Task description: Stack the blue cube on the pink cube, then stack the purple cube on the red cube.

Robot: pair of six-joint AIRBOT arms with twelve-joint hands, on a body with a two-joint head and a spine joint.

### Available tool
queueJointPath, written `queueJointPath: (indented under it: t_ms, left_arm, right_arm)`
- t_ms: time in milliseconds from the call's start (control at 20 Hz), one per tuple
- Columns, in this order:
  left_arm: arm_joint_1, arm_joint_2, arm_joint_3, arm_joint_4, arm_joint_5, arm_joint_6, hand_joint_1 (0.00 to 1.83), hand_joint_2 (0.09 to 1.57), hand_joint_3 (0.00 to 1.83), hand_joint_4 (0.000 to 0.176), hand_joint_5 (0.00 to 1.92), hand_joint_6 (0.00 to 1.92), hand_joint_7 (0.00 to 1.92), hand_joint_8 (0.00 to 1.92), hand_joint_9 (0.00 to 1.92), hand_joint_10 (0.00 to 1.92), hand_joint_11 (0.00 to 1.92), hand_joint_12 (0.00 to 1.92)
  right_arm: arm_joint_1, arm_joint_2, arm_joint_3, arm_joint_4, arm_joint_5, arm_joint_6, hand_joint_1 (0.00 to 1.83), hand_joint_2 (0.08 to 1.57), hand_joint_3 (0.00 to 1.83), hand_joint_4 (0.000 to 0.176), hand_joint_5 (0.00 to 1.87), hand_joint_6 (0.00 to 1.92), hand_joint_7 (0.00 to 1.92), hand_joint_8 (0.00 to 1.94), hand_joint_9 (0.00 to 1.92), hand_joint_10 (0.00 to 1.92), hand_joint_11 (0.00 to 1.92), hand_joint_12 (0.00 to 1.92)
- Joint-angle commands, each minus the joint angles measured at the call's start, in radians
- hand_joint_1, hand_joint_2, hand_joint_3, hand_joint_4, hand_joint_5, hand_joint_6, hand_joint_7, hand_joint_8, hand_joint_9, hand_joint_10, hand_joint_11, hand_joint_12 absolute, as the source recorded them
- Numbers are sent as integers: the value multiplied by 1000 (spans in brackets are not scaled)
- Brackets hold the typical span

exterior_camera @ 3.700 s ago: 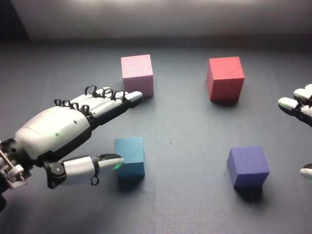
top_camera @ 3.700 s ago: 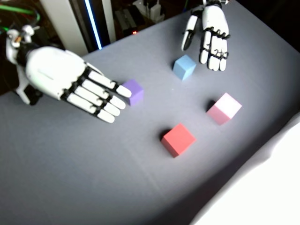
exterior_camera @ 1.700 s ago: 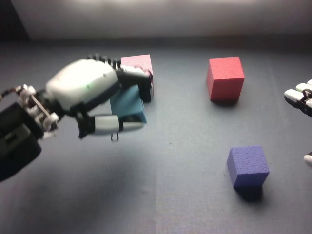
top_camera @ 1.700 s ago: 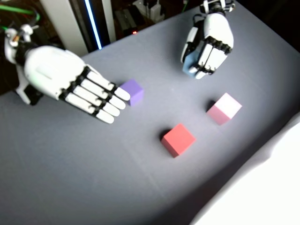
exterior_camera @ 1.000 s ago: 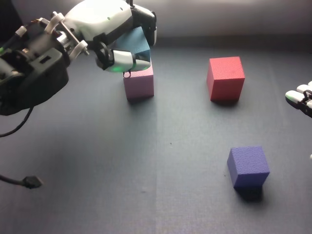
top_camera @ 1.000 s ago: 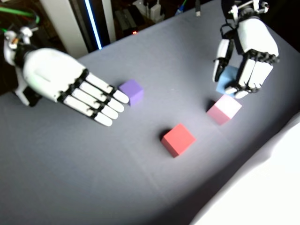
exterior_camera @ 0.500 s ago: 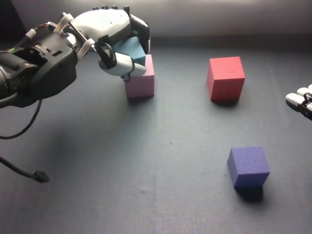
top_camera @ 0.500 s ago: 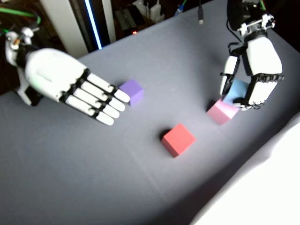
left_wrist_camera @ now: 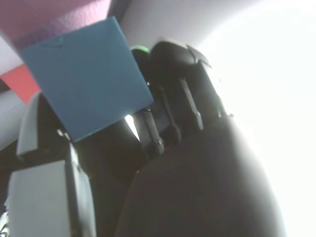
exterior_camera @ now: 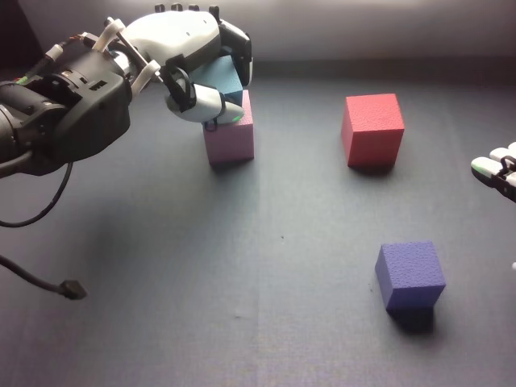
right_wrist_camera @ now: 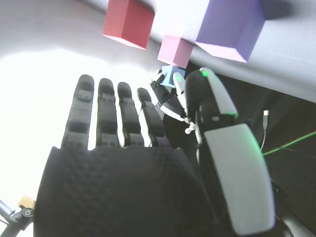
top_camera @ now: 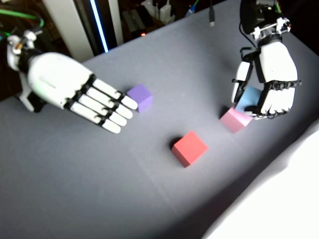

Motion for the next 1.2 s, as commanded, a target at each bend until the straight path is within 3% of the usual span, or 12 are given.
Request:
queueJointPath:
  t_ms: [0, 150, 200, 300, 400, 500, 550, 750, 800, 850, 950, 1150]
  left_arm:
    - [-12, 2, 4, 0, -110, -4, 1144, 1259, 0, 0, 782, 1301, 659, 1508, 535, 1468, 423, 1866]
    - [-2, -5, 16, -7, -100, -10, 1175, 1260, 0, 0, 740, 1204, 717, 1609, 620, 1670, 620, 1919]
    - [1, -8, 19, -7, -98, -15, 1184, 1276, 3, 0, 630, 1293, 756, 1592, 640, 1660, 659, 1921]
    - [6, -12, 24, -8, -90, -15, 1063, 1179, 0, 0, 379, 697, 426, 771, 352, 1120, 212, 1746]
    - [12, -17, 28, -12, -86, -15, 974, 1124, 0, 0, 300, 436, 415, 320, 270, 798, 45, 1648]
    - [19, -19, 29, -14, -86, -16, 934, 1094, 0, 41, 251, 275, 410, 120, 209, 718, 1, 1604]
    - [23, -19, 28, -14, -88, -21, 924, 1082, 0, 72, 228, 214, 365, 53, 180, 636, 0, 1546]
    - [37, -16, 23, -7, -110, -45, 865, 1066, 0, 91, 202, 67, 271, 0, 194, 441, 0, 1489]
    - [39, -9, 13, -2, -123, -45, 786, 1054, 0, 135, 159, 38, 186, 2, 59, 338, 0, 1242]
    - [40, 1, 1, 3, -139, -45, 747, 1049, 0, 151, 80, 18, 49, 0, 11, 81, 0, 814]
    - [42, 26, -32, 10, -188, -37, 588, 1006, 0, 173, 2, 0, 1, 0, 0, 2, 0, 93]
    - [54, 129, -159, 4, -314, 45, 452, 940, 0, 176, 0, 0, 0, 0, 0, 0, 0, 0]
  right_arm:
    - [3, 0, 4, -7, 117, 5, 639, 1374, 1, 0, 0, 0, 0, 0, 0, 0, 0, 0]
    - [3, -1, 4, -7, 117, 5, 643, 1372, 0, 0, 0, 0, 0, 0, 0, 0, 0, 0]
    - [3, -1, 4, -7, 117, 5, 653, 1372, 0, 0, 0, 0, 0, 0, 0, 0, 0, 0]
    - [3, -1, 4, -7, 117, 5, 663, 1368, 0, 0, 0, 0, 0, 0, 0, 0, 0, 0]
    - [1, -1, 4, -7, 117, 6, 680, 1366, 0, 0, 0, 0, 0, 0, 0, 0, 0, 0]
    - [1, -1, 4, -7, 117, 7, 710, 1364, 0, 0, 0, 0, 0, 0, 0, 0, 0, 0]
    - [1, -1, 4, -7, 117, 7, 718, 1363, 0, 0, 0, 0, 0, 0, 0, 0, 0, 0]
    - [1, -1, 4, -7, 117, 8, 646, 1369, 1, 0, 0, 0, 0, 0, 0, 0, 0, 0]
    - [1, -1, 4, -7, 117, 8, 642, 1372, 3, 0, 0, 0, 0, 0, 0, 0, 0, 0]
    - [1, -1, 4, -7, 117, 8, 654, 1373, 2, 0, 0, 0, 0, 0, 0, 0, 0, 0]
    - [1, -1, 2, -7, 117, 9, 676, 1369, 0, 0, 0, 0, 0, 0, 0, 0, 0, 0]
    - [2, 4, -4, -22, 122, 20, 635, 1305, 0, 0, 0, 0, 0, 0, 0, 0, 0, 0]
